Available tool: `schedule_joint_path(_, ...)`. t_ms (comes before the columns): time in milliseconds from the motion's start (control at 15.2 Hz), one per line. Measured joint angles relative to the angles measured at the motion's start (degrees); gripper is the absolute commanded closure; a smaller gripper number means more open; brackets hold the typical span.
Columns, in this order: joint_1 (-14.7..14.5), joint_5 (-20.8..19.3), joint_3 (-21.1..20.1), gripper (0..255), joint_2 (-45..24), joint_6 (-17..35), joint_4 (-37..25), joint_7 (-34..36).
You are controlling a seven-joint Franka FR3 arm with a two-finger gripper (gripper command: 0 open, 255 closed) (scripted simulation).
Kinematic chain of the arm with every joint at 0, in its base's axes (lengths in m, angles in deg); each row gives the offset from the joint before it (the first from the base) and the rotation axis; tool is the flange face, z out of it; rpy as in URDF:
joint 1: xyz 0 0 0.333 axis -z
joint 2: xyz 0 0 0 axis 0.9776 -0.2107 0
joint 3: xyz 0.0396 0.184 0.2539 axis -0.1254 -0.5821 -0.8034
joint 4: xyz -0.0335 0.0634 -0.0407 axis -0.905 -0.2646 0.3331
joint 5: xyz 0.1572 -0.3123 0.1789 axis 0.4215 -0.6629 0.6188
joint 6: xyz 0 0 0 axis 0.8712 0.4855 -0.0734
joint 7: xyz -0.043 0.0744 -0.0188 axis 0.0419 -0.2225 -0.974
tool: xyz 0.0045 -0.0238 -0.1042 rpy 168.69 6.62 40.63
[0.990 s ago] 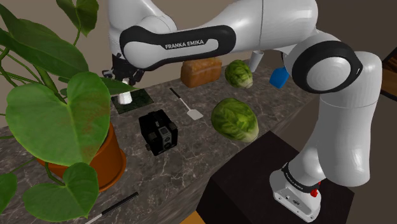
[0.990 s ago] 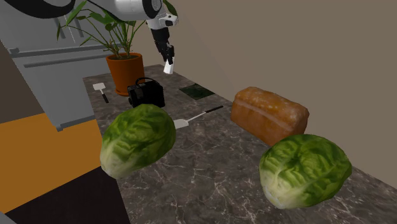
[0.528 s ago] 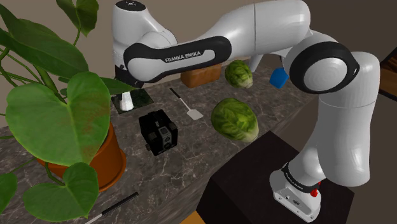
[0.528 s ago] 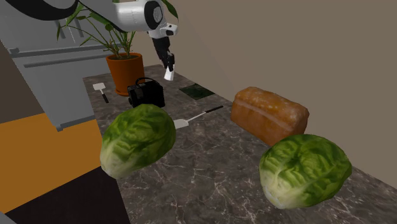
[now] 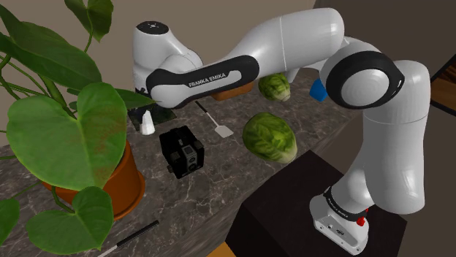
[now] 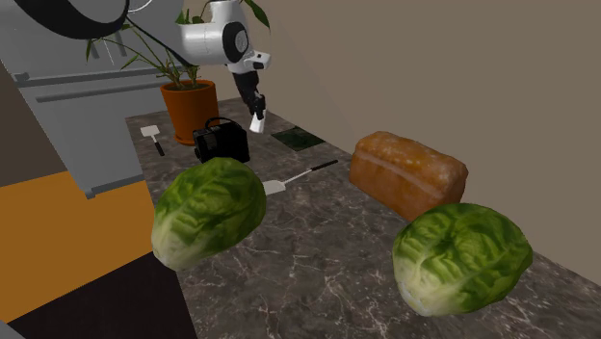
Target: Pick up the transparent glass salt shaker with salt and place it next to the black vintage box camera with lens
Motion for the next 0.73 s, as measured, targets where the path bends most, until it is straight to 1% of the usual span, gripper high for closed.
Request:
schedule_joint_path(396,-0.2,-0.6,0.4,255,-1.8,3.5,1.7,0.6)
schedule_joint_path(726,-0.2,-0.7,0.4,255,-2.1,4.1,2.0,0.6)
